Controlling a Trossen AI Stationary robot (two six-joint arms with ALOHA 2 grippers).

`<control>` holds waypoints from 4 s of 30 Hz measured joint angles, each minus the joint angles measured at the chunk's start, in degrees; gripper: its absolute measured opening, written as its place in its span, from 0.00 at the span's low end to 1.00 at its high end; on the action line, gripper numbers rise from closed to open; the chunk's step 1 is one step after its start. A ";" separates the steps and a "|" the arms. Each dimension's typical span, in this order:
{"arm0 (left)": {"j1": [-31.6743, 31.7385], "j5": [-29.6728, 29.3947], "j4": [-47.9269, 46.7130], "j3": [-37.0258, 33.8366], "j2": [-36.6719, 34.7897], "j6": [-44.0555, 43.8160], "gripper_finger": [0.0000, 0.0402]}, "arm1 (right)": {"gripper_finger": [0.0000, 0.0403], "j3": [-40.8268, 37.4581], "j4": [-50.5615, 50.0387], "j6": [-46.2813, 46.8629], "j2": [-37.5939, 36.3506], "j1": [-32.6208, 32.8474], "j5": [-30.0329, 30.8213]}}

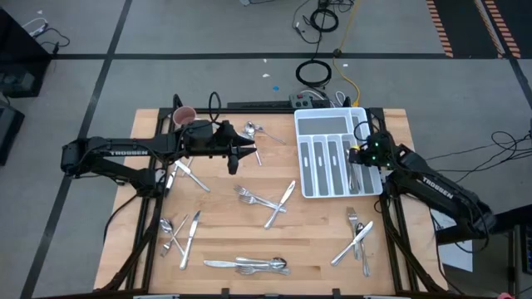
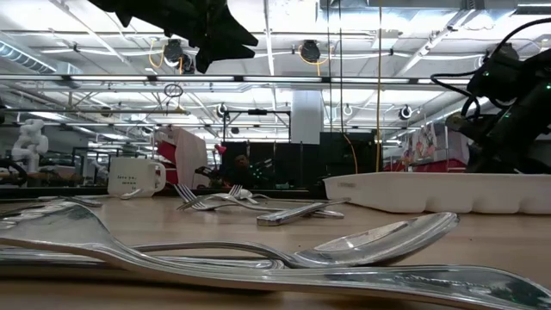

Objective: Sort silverware
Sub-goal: Put the silver spoon into the silverware tray

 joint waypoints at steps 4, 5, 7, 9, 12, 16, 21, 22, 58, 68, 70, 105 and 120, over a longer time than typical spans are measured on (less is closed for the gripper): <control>0.00 0.00 0.00 0.00 0.00 0.00 0.35 | 0.00 0.02 0.15 0.11 0.54 0.30 0.21; 0.00 0.00 0.00 0.00 0.00 0.00 0.35 | 0.00 0.02 0.17 0.29 0.54 0.30 0.41; 0.00 0.00 0.00 0.00 0.00 -0.01 0.35 | 0.01 0.00 0.16 0.78 0.54 0.32 0.89; 0.00 -0.01 0.00 0.00 0.00 -0.02 0.35 | 0.02 -0.01 0.16 0.92 0.54 0.32 0.93; 0.00 0.00 0.00 0.00 0.00 -0.02 0.35 | 0.05 -0.02 0.14 0.61 0.54 0.32 0.87; 0.00 0.00 0.00 0.00 0.00 -0.04 0.35 | 0.10 -0.04 0.10 0.49 0.54 0.32 0.67; 0.00 0.00 0.02 0.00 0.00 -0.02 0.35 | 0.14 -0.09 0.06 0.26 0.54 0.32 0.59; 0.00 0.00 0.02 0.00 0.00 -0.02 0.35 | 0.15 -0.09 0.09 0.26 0.54 0.32 0.61; 0.00 -3.87 8.89 0.00 -0.06 -10.94 0.35 | 0.16 40.04 -11.06 -19.47 0.49 0.32 10.06; 0.00 3.85 19.58 0.34 -8.46 -13.80 0.35 | 0.16 51.66 3.73 -21.64 4.49 0.94 -5.87; 0.00 4.94 19.79 0.50 -11.45 -12.88 0.35 | 0.16 52.11 5.74 -21.41 6.57 1.60 -10.17; -9.51 4.20 -33.59 0.46 -26.02 -12.52 0.35 | 0.24 52.06 9.88 -25.79 48.71 52.98 -16.25; -17.42 2.00 -36.30 0.44 -23.28 -11.63 0.35 | 0.33 52.06 -11.19 -10.92 50.50 72.24 -2.89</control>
